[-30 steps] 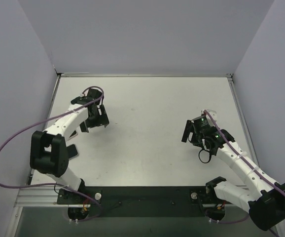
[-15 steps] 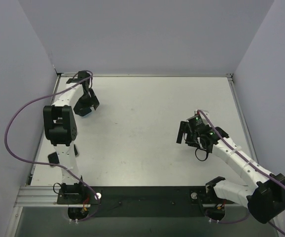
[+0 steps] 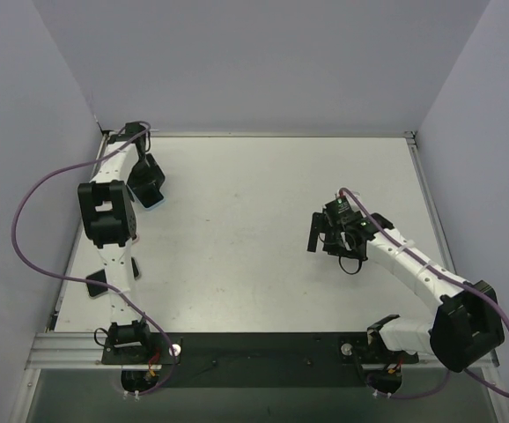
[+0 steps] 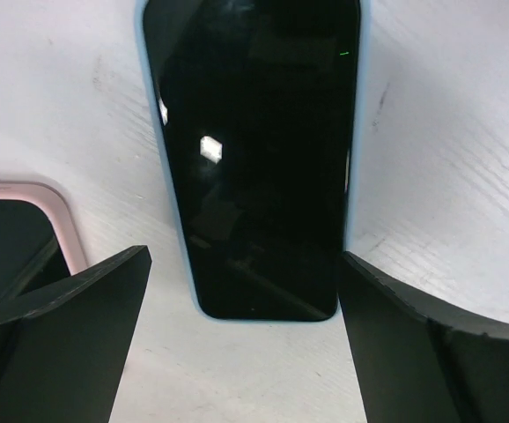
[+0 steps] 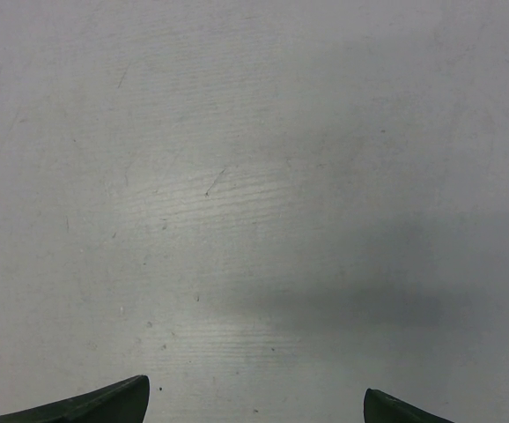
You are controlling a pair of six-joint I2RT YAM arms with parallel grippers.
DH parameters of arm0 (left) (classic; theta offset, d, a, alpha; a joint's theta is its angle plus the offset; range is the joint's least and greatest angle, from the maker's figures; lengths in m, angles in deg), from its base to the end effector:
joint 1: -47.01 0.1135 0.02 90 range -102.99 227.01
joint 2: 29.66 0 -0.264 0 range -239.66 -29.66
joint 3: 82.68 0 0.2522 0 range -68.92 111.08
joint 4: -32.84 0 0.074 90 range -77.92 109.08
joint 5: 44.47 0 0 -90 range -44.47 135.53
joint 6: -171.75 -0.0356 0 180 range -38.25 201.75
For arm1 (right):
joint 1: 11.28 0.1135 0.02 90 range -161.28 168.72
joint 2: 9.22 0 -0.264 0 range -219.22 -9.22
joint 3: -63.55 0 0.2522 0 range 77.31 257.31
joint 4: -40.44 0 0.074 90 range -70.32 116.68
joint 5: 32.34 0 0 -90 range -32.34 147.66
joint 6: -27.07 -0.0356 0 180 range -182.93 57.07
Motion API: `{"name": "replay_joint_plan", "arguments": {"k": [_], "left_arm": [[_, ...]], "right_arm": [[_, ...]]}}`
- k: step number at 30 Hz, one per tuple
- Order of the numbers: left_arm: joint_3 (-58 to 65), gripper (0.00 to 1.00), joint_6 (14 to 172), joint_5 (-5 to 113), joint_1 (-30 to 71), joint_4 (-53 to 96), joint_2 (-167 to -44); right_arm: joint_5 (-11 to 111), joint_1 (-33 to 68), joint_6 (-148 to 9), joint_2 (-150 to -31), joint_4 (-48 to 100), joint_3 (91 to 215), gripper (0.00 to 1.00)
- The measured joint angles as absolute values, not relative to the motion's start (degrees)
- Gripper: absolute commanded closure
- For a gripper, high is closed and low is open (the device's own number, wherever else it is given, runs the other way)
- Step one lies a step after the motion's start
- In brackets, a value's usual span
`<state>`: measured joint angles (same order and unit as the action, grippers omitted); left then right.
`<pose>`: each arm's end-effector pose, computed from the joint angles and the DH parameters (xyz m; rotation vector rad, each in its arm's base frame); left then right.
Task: Take the phone out of the phone case
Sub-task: Pick up the phone at the center of the board.
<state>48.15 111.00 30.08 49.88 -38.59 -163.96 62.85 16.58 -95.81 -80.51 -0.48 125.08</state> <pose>0.4833 0.0337 0.1826 -0.8262 2.6873 0.2862 0.2254 0.1155 0.2361 0.1489 2.4788 0.3514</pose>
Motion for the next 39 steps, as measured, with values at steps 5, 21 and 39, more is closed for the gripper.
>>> {"name": "replay_joint_plan", "arguments": {"k": [5, 21, 39], "left_arm": [[49.0, 0.03, 110.6, 31.1, 50.9, -38.6, -164.7], [46.1, 0.03, 110.0, 36.3, 52.4, -34.7, -163.6], [38.1, 0.03, 112.1, 43.3, 54.0, -26.6, -160.0]], "right_arm": [[62.7, 16.8, -95.7, -81.9, -0.5, 125.4, 0.02], [62.6, 18.0, -95.8, -83.1, -0.5, 126.5, 0.03], [62.7, 20.1, -96.4, -85.1, -0.5, 126.6, 0.03]]}}
